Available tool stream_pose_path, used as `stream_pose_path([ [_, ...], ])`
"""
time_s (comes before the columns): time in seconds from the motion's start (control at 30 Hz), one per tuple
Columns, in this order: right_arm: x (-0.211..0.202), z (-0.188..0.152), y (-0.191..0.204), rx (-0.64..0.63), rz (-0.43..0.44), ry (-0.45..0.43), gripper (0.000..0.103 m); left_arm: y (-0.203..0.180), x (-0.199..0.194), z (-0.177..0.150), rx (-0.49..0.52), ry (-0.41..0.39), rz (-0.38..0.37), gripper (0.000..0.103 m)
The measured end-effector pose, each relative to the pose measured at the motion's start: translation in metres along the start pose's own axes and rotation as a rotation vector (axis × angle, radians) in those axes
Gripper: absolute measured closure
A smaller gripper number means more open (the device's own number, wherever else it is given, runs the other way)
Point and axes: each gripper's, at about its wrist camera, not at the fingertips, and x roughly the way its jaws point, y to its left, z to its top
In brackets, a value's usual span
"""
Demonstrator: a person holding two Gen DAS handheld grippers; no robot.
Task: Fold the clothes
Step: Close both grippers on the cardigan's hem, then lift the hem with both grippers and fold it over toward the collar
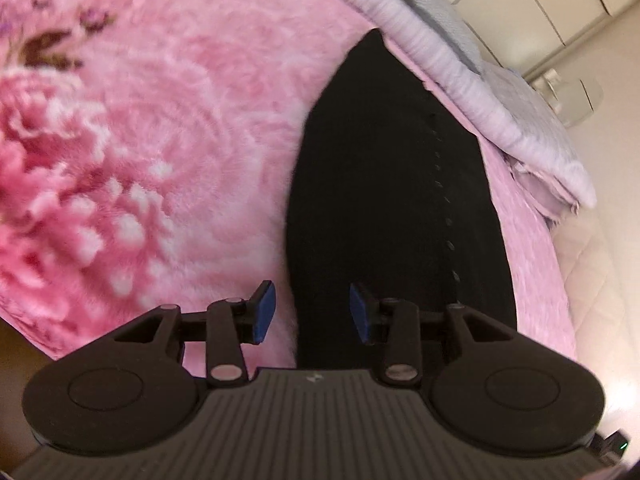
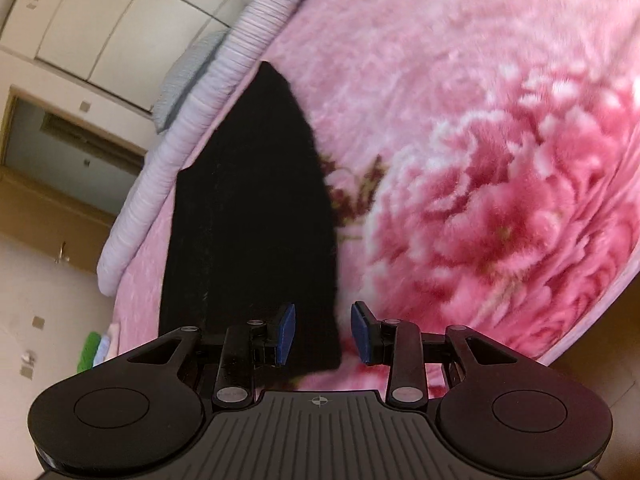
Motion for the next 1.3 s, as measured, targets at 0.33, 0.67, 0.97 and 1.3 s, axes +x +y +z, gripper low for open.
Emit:
stream_pose_path([
  [0.33,0.033,0.027,-0.028,0.123,0.137,0.094,0.068,0.022,0.029,0.009,-0.119,0.071,-0.219,0.062],
  [0.67,0.036,0.023,-0.030,0.118,0.193,0.109,0.068,0.042,0.039,0.009,-0.157,0.085,-0.293,0.085],
  [0.97,0.034,0.024,-0.006,0.084,0.129,0.070,0.094,0.038,0.029,0.009,-0.175,0.046,-0.308,0.096],
  [1.3,-0.026,0.002,-0.001,0.051,0.122,0.054,0.095,0.034,-0.029,-0.035,-0.100,0.033,-0.324,0.097],
])
